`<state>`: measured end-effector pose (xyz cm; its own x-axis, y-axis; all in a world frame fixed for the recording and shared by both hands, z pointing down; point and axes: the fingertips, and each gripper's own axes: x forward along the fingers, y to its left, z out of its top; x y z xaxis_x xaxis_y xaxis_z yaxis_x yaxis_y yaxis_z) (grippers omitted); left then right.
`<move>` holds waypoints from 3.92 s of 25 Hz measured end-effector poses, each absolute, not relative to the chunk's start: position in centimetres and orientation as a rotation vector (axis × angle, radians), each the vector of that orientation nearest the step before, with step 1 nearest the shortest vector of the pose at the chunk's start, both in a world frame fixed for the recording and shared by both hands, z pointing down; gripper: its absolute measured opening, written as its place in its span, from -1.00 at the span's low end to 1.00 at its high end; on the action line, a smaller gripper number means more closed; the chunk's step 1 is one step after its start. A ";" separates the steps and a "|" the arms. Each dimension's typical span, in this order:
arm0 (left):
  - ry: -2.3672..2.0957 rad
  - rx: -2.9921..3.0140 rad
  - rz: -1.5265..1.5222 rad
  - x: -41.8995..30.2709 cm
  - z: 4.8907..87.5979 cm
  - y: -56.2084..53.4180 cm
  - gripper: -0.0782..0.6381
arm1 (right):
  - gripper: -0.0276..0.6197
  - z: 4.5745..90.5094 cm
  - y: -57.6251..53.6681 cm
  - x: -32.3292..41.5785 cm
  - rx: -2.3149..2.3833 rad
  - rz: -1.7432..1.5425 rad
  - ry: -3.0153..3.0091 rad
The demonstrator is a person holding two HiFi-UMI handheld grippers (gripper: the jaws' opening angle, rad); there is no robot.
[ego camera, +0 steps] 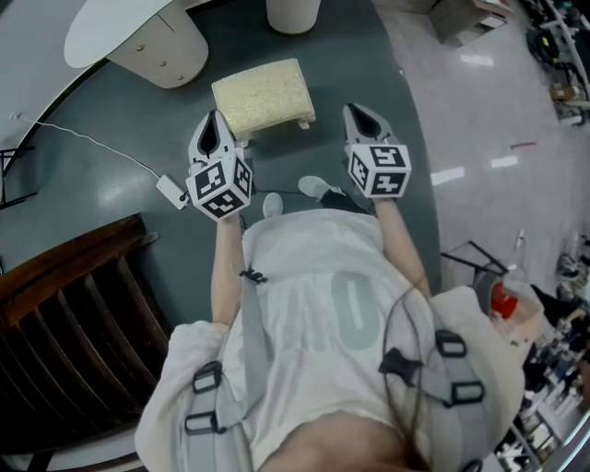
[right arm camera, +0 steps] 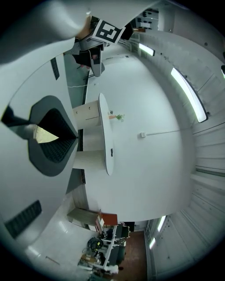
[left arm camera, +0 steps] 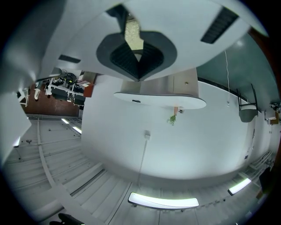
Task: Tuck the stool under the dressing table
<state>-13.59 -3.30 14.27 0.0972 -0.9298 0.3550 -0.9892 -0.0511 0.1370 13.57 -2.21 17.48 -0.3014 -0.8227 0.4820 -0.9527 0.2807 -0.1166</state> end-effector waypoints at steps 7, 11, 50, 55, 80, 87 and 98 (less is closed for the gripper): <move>-1.889 2.088 0.247 -13.5 13.6 -3.1 -0.77 | -0.91 17.4 -1.7 13.8 1.636 0.573 -2.203; -1.900 2.106 0.234 -13.5 13.2 -3.0 -0.77 | -0.91 17.2 -1.8 13.8 1.633 0.582 -2.217; -1.648 1.912 0.730 -19.6 50.9 -4.9 0.05 | 0.24 47.3 -9.2 11.2 1.267 0.650 -2.034; -1.602 1.869 0.808 -21.2 59.9 -4.7 0.05 | 0.24 57.4 -9.4 10.7 1.215 0.639 -1.978; -1.512 1.932 0.984 -22.0 75.0 -7.5 0.05 | 0.15 76.7 -12.3 11.0 1.250 0.632 -1.813; -1.437 1.945 0.953 -21.7 75.2 -7.4 0.04 | 0.02 76.6 -12.1 10.9 1.258 0.634 -1.796; -1.331 2.072 1.012 -21.8 75.6 -8.2 0.03 | -0.01 77.3 -11.7 11.2 1.240 0.628 -1.722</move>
